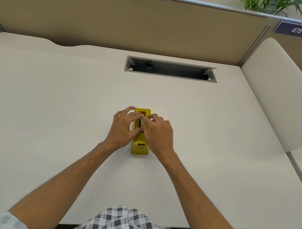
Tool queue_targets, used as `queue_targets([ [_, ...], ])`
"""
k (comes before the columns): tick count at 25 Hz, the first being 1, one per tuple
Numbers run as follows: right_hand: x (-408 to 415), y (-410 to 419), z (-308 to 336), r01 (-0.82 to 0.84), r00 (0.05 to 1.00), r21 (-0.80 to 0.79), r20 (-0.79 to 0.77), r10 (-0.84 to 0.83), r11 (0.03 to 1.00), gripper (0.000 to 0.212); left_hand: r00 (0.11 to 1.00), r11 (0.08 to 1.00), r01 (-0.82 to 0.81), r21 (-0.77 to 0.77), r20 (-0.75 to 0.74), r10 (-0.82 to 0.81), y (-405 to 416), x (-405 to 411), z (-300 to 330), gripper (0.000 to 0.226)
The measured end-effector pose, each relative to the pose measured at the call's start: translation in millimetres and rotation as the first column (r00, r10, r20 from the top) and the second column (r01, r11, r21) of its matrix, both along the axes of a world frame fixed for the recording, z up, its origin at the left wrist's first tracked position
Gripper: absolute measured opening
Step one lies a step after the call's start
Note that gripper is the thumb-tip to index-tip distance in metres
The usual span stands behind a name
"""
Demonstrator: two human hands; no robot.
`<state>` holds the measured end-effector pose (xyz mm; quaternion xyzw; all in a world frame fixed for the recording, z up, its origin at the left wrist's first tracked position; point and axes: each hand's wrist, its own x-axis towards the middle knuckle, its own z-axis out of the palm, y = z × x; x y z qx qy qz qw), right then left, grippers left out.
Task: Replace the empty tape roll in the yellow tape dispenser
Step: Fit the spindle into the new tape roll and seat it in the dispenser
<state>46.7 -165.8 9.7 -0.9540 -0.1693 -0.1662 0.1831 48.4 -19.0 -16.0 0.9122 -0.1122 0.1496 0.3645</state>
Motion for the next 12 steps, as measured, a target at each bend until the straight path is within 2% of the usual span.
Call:
queue_targets([
  [12,8.9,1.7,5.0,-0.017,1.000,-0.060,-0.003,0.016,0.998,0.021,1.000,0.999,0.010,0.048,0.017,-0.010,-0.5,-2.1,-2.0,0.030],
])
